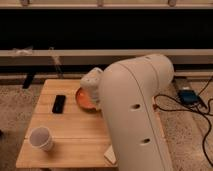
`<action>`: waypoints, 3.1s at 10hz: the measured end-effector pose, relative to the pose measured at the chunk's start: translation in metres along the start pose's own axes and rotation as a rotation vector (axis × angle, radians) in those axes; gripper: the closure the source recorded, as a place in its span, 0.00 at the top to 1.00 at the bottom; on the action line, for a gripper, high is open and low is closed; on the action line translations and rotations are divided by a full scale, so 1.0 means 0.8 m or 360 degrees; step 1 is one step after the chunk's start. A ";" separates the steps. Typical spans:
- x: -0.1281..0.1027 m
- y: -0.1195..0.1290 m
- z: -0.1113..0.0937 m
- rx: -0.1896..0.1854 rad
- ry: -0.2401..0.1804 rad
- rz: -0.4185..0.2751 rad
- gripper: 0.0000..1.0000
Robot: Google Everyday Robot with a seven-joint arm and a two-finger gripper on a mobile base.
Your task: Drag the ceramic bowl in a circle
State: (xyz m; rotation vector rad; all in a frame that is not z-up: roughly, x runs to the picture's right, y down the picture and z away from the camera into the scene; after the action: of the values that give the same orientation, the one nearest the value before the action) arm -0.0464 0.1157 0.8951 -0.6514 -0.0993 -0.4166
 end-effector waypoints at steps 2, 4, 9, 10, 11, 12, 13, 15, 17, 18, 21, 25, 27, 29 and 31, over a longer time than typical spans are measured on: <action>0.015 0.002 -0.005 0.0001 0.0045 0.0062 0.00; 0.050 0.001 -0.024 0.0021 0.0124 0.0147 0.00; 0.061 -0.040 -0.045 0.0061 0.0198 0.0085 0.00; 0.039 -0.059 -0.044 0.0063 0.0197 0.0010 0.00; 0.016 -0.075 -0.043 0.0065 0.0193 -0.0071 0.00; -0.006 -0.086 -0.043 0.0073 0.0184 -0.0134 0.00; -0.038 -0.091 -0.045 0.0082 0.0174 -0.0220 0.00; -0.079 -0.091 -0.057 0.0108 0.0156 -0.0296 0.00; -0.095 -0.077 -0.072 0.0111 0.0138 -0.0332 0.00; -0.098 -0.062 -0.078 0.0096 0.0128 -0.0337 0.00; -0.069 0.006 -0.096 0.0030 0.0129 -0.0292 0.00; -0.005 0.107 -0.109 -0.0047 0.0141 -0.0141 0.00; 0.038 0.152 -0.111 -0.0062 0.0158 -0.0043 0.00; 0.073 0.175 -0.109 -0.0062 0.0171 -0.0024 0.00; 0.097 0.174 -0.104 -0.0059 0.0181 -0.0042 0.00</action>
State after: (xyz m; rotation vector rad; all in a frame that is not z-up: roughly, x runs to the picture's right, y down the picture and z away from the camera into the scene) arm 0.0780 0.1378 0.7670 -0.6618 0.0079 -0.4809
